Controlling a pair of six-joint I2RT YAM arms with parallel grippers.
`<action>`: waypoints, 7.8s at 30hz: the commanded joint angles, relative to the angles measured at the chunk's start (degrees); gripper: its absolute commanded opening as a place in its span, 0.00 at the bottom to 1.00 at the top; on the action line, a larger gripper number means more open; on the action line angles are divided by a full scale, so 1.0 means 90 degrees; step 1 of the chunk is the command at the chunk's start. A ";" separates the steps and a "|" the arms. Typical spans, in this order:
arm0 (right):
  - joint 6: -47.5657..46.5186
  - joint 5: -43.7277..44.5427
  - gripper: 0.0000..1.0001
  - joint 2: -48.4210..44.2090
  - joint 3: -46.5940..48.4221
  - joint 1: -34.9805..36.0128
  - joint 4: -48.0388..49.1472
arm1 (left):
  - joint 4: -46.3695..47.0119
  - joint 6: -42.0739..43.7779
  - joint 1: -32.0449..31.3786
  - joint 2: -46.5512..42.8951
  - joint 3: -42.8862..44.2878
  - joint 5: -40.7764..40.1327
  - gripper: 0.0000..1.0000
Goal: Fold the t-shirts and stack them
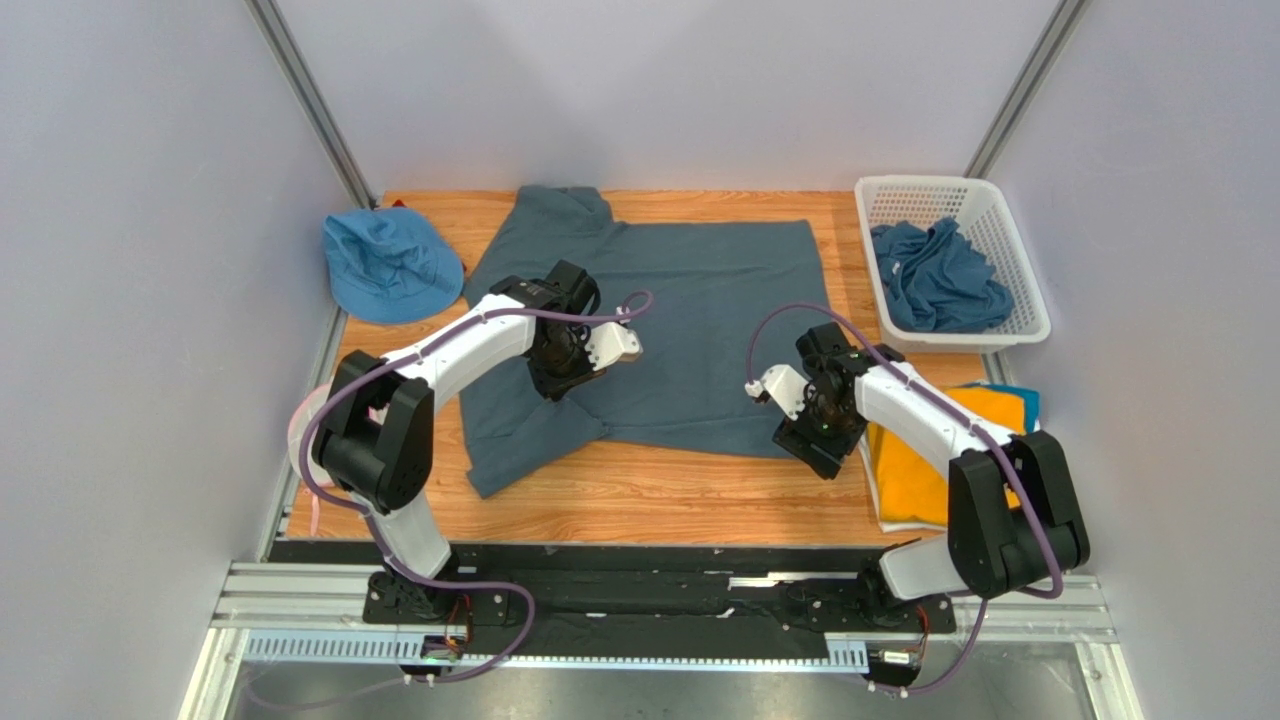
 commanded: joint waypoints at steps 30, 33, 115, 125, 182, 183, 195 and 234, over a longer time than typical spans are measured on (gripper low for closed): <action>-0.0329 0.0074 0.00 0.0535 0.0149 0.0005 0.0252 | 0.0102 0.0257 -0.0014 0.0008 0.0191 -0.0287 0.00; -0.0339 0.0074 0.00 0.0428 0.0363 0.0005 0.0008 | 0.0082 0.0325 -0.0014 -0.0011 0.0288 -0.0385 0.00; -0.1052 0.1050 0.00 0.4596 0.6653 -0.0845 -0.1272 | 0.0473 0.2494 0.0602 0.2225 0.3824 -0.1821 0.00; -0.1111 0.1187 0.00 0.4900 0.6760 -0.0962 -0.1224 | 0.0639 0.2523 0.0611 0.2459 0.3980 -0.1879 0.00; -0.0691 0.1178 0.46 0.4060 0.4876 -0.0991 -0.0413 | 0.0817 0.1312 0.1967 0.1943 0.3309 -0.0445 0.69; -0.0652 0.1158 0.46 0.4050 0.4856 -0.0991 -0.0423 | 0.0660 0.1350 0.2046 0.1894 0.3220 -0.0347 0.69; -0.0388 0.1109 0.45 0.3816 0.4573 -0.0777 -0.0540 | -0.1206 0.1751 0.2896 0.1990 0.3131 0.1577 0.65; -0.0154 0.1139 0.43 0.3455 0.3987 -0.0445 -0.0677 | -0.1471 0.2093 0.3121 0.3397 0.4166 0.1382 0.41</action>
